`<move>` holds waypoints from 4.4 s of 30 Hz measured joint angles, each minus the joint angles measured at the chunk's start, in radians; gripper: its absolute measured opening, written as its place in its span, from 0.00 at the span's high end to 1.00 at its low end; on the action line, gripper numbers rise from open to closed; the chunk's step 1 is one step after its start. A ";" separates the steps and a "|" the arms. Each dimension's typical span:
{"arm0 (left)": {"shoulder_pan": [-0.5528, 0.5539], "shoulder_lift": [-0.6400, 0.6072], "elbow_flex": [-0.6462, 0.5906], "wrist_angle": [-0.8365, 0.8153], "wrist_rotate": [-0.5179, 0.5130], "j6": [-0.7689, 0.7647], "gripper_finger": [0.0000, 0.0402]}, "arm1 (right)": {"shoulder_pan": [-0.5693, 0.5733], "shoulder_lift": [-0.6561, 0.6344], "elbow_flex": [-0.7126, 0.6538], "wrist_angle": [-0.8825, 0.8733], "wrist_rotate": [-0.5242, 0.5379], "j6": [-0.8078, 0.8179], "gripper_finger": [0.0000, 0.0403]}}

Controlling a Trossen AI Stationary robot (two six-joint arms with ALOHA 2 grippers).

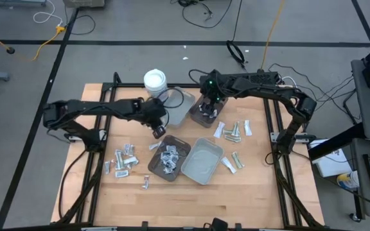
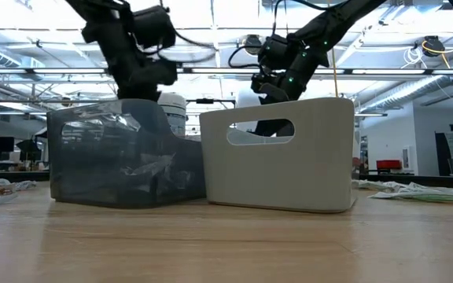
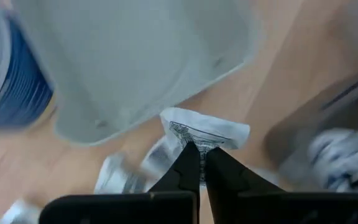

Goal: Pick & Place First Aid Supplies
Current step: Put the black towelette pack into the top black bin

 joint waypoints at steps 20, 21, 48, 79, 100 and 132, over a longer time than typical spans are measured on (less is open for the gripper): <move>-0.065 -0.139 -0.252 0.674 0.156 -0.076 0.98 | 0.098 0.000 0.000 0.087 -0.239 -0.068 0.13; -0.064 -0.139 -0.252 0.684 0.156 -0.079 0.98 | 0.106 0.000 0.000 0.103 -0.258 -0.070 0.13; -0.107 -0.139 -0.251 0.814 0.225 -0.095 0.99 | 0.292 -0.005 0.000 0.437 -0.412 0.001 0.36; -0.087 -0.139 -0.250 0.812 0.259 -0.368 0.58 | 0.154 -0.080 0.079 -0.024 -0.274 0.085 1.00; -0.087 -0.139 -0.250 0.819 0.263 -0.382 0.62 | 0.030 -0.038 0.137 -0.268 0.133 0.080 1.00; -0.087 -0.139 -0.250 0.816 0.262 -0.386 0.62 | 0.035 0.135 0.135 -0.199 0.081 0.032 0.68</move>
